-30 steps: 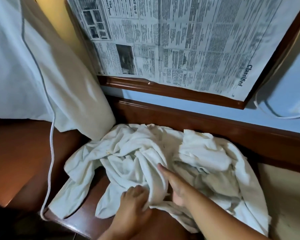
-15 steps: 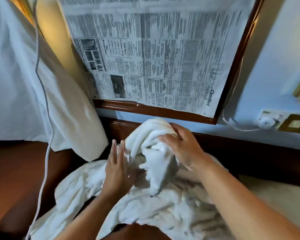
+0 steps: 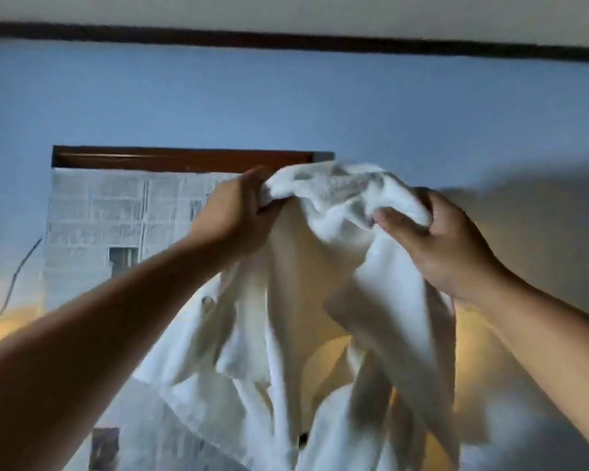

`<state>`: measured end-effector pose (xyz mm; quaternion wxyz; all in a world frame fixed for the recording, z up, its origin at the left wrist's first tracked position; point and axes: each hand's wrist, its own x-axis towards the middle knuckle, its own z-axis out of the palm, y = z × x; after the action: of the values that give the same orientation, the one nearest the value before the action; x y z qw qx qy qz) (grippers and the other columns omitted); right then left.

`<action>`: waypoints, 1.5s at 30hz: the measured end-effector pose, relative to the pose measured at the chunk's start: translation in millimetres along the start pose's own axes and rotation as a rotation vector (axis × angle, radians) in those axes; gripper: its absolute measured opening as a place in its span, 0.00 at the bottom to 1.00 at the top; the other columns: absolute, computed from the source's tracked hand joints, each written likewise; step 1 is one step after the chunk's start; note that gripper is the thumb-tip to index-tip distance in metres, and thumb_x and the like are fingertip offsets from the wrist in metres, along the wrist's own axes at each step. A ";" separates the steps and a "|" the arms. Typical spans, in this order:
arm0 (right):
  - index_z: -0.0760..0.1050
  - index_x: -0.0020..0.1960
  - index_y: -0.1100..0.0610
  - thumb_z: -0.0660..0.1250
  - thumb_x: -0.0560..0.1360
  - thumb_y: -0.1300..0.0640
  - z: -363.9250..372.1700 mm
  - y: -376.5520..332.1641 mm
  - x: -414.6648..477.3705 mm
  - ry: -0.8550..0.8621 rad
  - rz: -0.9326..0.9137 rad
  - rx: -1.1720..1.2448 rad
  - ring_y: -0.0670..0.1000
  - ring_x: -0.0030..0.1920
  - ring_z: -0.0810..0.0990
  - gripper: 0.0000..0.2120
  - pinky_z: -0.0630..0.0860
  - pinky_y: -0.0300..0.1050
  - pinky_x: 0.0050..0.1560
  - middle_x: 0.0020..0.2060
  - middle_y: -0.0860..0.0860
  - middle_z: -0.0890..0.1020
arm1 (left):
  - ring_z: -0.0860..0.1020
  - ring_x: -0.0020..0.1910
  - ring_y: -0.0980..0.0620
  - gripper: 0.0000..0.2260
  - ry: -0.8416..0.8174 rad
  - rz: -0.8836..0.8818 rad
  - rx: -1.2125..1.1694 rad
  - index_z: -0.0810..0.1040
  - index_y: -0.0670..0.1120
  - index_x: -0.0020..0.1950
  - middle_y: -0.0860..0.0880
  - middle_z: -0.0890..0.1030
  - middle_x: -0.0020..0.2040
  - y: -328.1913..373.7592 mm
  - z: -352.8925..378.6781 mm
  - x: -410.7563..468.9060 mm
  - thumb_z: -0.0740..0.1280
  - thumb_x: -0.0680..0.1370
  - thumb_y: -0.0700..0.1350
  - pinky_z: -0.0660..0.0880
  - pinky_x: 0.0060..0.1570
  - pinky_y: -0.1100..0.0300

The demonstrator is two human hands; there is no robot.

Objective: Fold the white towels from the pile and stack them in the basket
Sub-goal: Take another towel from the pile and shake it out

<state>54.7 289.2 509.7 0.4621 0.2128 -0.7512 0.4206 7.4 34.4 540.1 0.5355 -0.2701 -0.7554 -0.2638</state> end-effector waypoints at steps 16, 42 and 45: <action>0.65 0.66 0.46 0.63 0.65 0.25 -392.1 -77.0 -30.7 -0.084 -0.260 -1.088 0.47 0.50 0.76 0.38 0.72 0.47 0.53 0.52 0.47 0.76 | 0.79 0.36 0.37 0.27 -0.037 0.750 0.363 0.59 0.52 0.74 0.43 0.75 0.52 260.8 74.4 59.3 0.65 0.78 0.50 0.77 0.32 0.49; 0.78 0.52 0.51 0.72 0.72 0.50 -574.2 62.9 -329.4 0.113 0.702 -0.633 0.45 0.42 0.78 0.10 0.74 0.46 0.44 0.45 0.48 0.83 | 0.71 0.66 0.48 0.30 -0.717 0.461 -1.335 0.66 0.46 0.72 0.49 0.68 0.66 612.3 284.2 -331.2 0.74 0.73 0.39 0.71 0.62 0.58; 0.79 0.53 0.50 0.72 0.73 0.52 -585.2 107.2 -360.7 0.127 0.823 -0.529 0.44 0.45 0.80 0.10 0.76 0.46 0.47 0.46 0.47 0.84 | 0.58 0.74 0.60 0.34 -0.749 0.545 -1.160 0.64 0.54 0.74 0.51 0.60 0.72 624.1 327.0 -365.4 0.75 0.72 0.47 0.63 0.71 0.65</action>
<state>454.3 808.7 276.3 0.3405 -0.2521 -0.8244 0.3753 322.9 659.6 166.6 0.0597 -0.7594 -0.5331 -0.3682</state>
